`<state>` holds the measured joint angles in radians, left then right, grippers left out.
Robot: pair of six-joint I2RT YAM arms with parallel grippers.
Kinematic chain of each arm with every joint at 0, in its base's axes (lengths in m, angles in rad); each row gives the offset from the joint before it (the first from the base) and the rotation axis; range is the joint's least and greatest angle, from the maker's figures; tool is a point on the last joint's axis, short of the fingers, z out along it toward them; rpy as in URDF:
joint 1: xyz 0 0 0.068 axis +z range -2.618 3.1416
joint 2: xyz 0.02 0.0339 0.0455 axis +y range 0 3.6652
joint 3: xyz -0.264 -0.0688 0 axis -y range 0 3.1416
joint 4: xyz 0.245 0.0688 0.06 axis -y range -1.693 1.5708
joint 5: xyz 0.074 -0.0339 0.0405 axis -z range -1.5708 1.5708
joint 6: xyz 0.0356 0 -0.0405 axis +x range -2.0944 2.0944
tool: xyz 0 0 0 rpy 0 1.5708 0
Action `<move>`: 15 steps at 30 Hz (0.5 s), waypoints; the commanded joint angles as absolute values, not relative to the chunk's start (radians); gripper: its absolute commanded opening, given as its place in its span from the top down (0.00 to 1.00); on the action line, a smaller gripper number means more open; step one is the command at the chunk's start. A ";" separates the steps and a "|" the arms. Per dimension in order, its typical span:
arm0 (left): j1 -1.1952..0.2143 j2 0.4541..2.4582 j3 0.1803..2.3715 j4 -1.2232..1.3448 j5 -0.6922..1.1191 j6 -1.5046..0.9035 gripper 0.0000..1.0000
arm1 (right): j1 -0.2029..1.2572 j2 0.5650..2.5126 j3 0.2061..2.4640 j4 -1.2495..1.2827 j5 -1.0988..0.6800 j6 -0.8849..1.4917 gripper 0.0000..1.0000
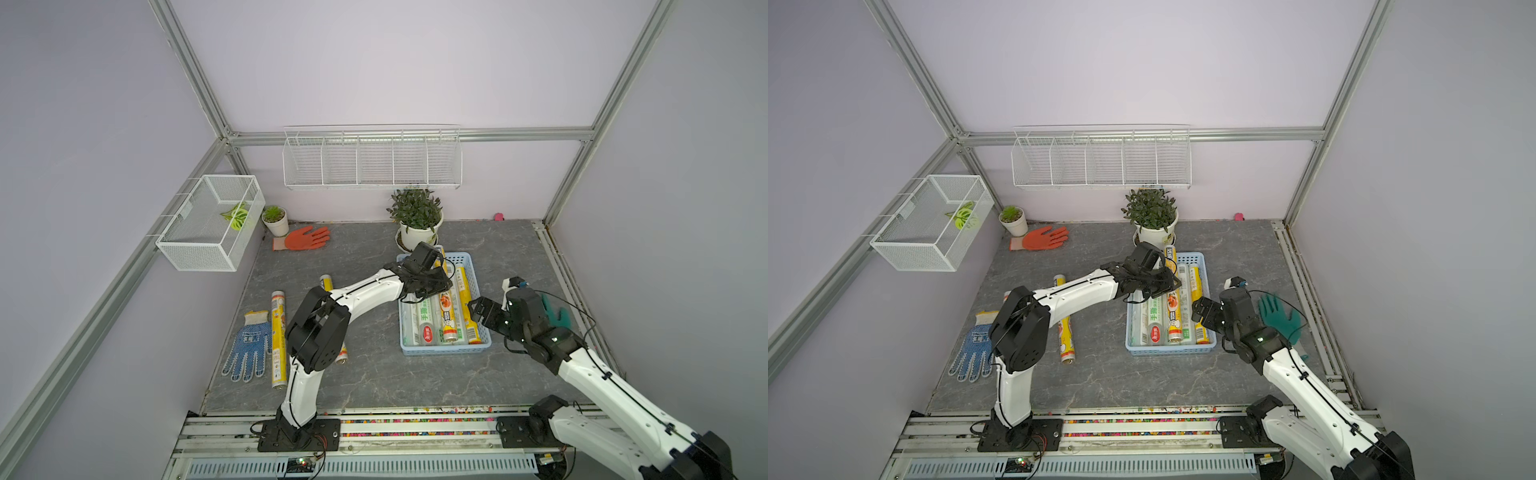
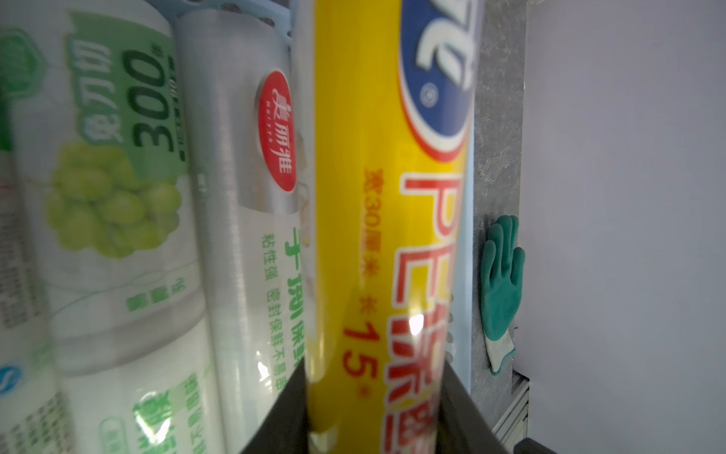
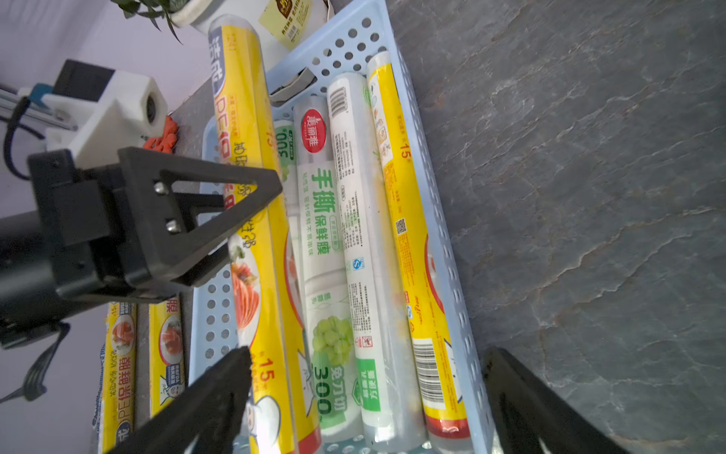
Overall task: Put the plastic wrap into the basket
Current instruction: Place the plastic wrap in the basket.
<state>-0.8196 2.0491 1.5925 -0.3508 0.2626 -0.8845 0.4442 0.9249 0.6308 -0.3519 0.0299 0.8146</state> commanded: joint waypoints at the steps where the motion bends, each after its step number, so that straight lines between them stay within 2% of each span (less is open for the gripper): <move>1: -0.832 2.095 1.672 -0.426 0.290 -0.856 0.86 | 0.439 0.942 0.611 -0.316 -0.016 0.800 0.03; 10: -0.843 2.131 1.685 -0.453 0.281 -0.841 0.84 | 0.440 1.008 0.654 -0.347 -0.023 0.767 0.03; 15: -0.844 2.118 1.643 -0.392 0.306 -0.840 0.79 | 0.440 1.045 0.675 -0.357 -0.032 0.764 0.03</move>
<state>-0.8383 2.1086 1.6485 -0.4244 0.2867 -0.8585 0.4442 1.0286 0.6460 -0.3515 -0.0219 0.7849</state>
